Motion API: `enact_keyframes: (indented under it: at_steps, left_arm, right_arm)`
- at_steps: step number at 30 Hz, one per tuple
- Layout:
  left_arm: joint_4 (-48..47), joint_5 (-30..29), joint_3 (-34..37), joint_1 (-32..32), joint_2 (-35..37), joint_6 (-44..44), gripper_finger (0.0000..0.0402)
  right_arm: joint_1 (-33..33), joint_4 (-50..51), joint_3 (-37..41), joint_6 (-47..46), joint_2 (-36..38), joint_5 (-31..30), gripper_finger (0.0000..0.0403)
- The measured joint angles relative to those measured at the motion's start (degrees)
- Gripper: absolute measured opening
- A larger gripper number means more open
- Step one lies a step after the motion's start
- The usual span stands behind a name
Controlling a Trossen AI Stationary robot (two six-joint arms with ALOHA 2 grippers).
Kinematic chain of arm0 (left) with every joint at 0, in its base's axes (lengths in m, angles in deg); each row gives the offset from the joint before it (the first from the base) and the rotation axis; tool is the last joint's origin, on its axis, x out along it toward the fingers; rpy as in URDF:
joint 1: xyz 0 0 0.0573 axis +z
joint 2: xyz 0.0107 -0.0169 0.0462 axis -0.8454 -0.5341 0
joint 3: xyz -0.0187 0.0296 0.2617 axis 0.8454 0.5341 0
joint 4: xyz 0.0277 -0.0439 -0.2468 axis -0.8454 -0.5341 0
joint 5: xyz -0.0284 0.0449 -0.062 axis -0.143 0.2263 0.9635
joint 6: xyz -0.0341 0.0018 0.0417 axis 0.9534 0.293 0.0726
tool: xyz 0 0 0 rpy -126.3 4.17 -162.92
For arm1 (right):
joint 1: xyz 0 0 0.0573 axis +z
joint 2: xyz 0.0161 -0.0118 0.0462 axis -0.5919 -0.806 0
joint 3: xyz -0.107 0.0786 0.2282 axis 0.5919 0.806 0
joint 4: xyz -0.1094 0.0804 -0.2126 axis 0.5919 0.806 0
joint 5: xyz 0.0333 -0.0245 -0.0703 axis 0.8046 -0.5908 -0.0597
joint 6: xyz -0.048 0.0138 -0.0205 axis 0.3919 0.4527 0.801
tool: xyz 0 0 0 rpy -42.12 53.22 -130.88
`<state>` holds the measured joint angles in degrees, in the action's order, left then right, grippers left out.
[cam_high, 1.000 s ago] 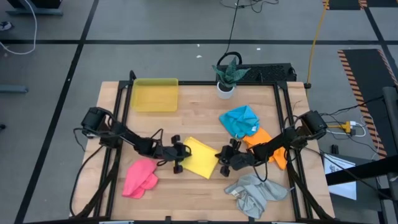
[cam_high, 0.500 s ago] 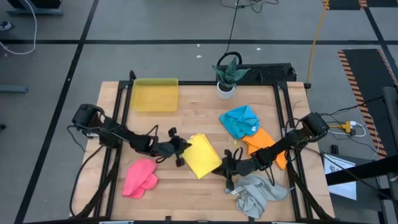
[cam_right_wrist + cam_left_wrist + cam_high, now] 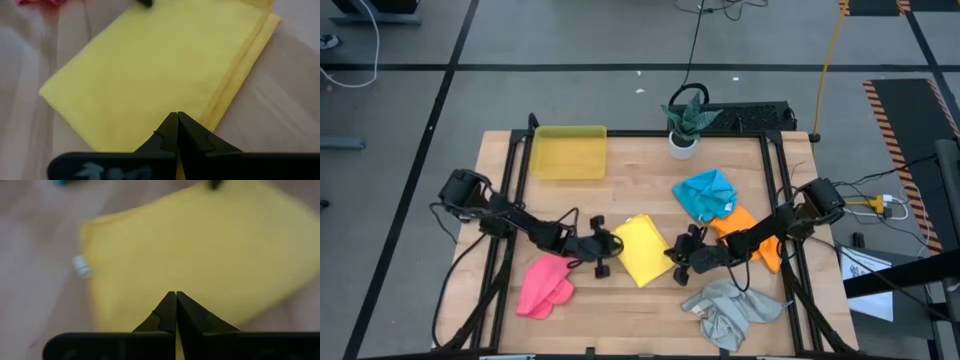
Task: Fold microfiber towels
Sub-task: Fold the yellow microfiber cloth
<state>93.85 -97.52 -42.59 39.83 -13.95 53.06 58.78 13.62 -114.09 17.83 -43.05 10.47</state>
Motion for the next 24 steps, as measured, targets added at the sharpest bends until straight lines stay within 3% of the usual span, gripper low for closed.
enact_keyframes:
  at_steps: [4,10,16,24]
  left_arm:
    - [-0.29,-5.17,0.00,1.87,-0.09,4.23,0.0015]
    - [1.44,-5.73,-0.01,2.25,-0.04,2.73,0.0008]
    - [3.30,-5.18,-0.02,-0.80,2.06,0.68,0.0010]
    - [4.92,-2.65,0.02,-6.65,3.81,-3.78,0.0012]
  right_arm:
    - [0.92,-1.12,-0.26,-2.99,-1.37,0.98,0.0000]
    - [2.62,-4.41,-1.94,-3.45,-5.05,1.45,0.0000]
    - [3.80,-5.90,-5.01,4.83,-5.75,3.96,0.0000]
    - [4.02,-7.23,-5.73,13.02,0.46,3.77,0.0000]
